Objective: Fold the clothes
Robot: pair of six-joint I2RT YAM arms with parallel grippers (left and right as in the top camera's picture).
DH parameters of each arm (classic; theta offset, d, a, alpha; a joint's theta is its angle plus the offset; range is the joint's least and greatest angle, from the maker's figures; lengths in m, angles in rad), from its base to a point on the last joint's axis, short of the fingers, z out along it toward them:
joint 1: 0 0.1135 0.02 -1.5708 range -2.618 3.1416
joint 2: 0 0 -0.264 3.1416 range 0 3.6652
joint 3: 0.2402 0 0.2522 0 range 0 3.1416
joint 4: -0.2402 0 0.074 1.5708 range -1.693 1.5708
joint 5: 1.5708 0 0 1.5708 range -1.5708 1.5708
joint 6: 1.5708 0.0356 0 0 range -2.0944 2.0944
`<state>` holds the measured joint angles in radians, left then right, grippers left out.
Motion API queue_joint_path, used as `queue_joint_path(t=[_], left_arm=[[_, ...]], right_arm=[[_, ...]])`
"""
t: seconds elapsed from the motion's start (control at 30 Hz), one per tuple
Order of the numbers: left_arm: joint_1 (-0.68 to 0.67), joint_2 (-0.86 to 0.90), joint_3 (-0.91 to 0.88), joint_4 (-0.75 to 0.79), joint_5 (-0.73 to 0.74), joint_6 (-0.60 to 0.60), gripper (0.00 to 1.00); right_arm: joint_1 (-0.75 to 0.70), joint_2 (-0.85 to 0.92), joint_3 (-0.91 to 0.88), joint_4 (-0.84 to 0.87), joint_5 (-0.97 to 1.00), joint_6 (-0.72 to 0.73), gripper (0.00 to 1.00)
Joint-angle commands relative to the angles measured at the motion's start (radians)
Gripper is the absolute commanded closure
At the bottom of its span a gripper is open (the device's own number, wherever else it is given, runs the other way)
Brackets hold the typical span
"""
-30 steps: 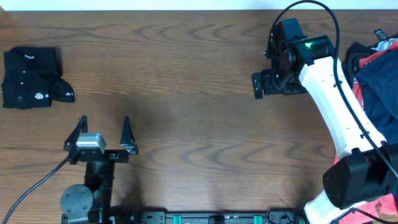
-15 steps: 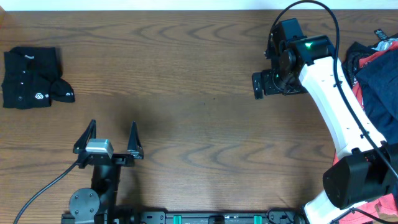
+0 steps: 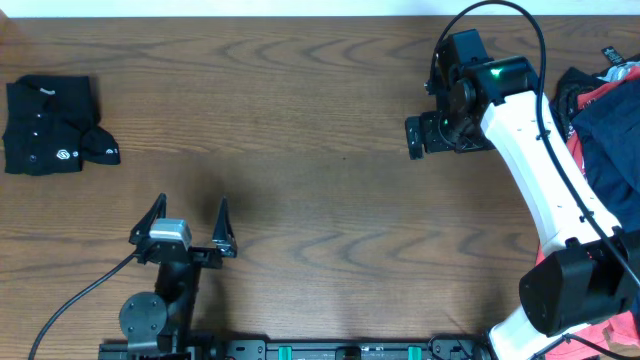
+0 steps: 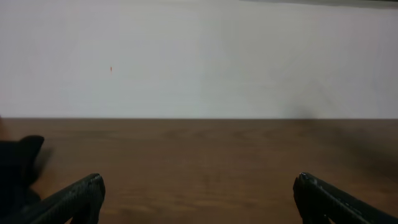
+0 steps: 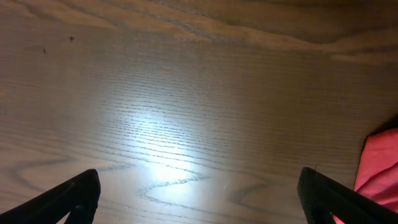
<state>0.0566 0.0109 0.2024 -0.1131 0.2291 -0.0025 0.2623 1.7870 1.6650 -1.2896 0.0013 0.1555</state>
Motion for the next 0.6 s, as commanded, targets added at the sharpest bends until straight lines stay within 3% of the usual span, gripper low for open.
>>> queue_joint_path(t=[0.0, 0.23, 0.57], left_arm=[[-0.004, -0.01, -0.003, -0.051, -0.002, -0.002, 0.02], [-0.004, -0.01, -0.005, -0.147, 0.006, -0.002, 0.02], [-0.004, -0.01, -0.028, -0.14, 0.036, -0.026, 0.02]], right_arm=[[0.019, -0.001, 0.001, 0.0, 0.014, 0.004, 0.01], [0.019, -0.001, 0.001, 0.0, 0.014, 0.004, 0.01], [0.019, -0.001, 0.001, 0.0, 0.014, 0.004, 0.01]])
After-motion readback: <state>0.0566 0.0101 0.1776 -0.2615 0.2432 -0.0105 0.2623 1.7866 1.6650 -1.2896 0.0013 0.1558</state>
